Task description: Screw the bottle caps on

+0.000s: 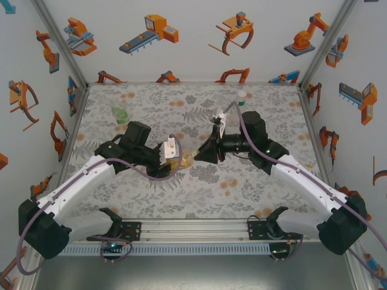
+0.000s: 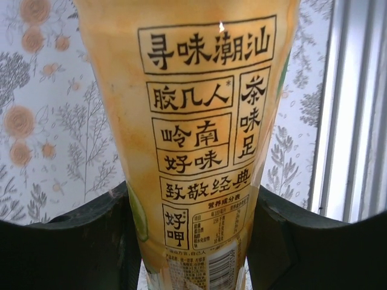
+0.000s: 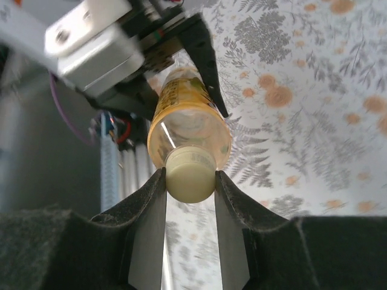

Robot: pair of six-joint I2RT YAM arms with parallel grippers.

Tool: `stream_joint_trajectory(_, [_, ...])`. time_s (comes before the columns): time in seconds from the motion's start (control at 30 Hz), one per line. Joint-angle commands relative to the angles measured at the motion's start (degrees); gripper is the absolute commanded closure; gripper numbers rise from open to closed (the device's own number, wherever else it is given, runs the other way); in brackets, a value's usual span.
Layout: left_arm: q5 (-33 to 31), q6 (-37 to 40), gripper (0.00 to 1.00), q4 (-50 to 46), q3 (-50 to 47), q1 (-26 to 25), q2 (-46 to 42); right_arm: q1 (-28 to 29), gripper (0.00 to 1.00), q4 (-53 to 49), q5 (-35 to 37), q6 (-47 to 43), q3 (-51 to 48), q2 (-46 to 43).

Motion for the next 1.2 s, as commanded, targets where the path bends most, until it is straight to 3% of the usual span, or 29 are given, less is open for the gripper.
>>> stream_joint_trajectory(0.0, [-3.96,-3.08,1.00,7.06,0.18,-0.11,-1.46,0.62,1.00,11.58,6.17,26.92,-3.77,0.15])
stream_joint_trajectory(0.1, [-5.47,-3.48,1.00,7.98,-0.23,-0.07,-1.71,0.62,1.00,14.19,9.53,40.06,-5.81,0.46])
stream_joint_trajectory(0.23, [-6.40,-3.89,1.00,8.96,-0.58,-0.07,-2.08,0.62,1.00,12.18,10.99,51.17,-5.72,1.15])
stream_joint_trajectory(0.5, [-6.70,-4.58,1.00,10.23,-1.23,-0.09,-3.24,-0.43,1.00,-3.41,10.44,56.67,-2.78,3.06])
stream_joint_trajectory(0.7, [-4.99,-4.33,1.00,10.23,-1.22,-0.13,-3.24,-0.43,1.00,-7.76,11.62,52.53,-0.39,2.54])
stream_joint_trajectory(0.87, [-2.28,-3.62,1.00,9.91,-1.31,-0.20,-3.36,-0.43,0.96,-12.33,11.93,42.00,3.92,2.27])
stream_joint_trajectory(1.03, [2.61,-2.67,1.00,9.16,-1.15,-0.14,-3.34,-0.43,0.61,-13.92,11.95,30.38,6.47,0.14])
stream_joint_trajectory(1.17, [4.78,-1.80,1.00,8.03,-0.96,-0.20,-3.23,-0.51,0.50,-13.74,10.09,20.41,7.84,-1.69])
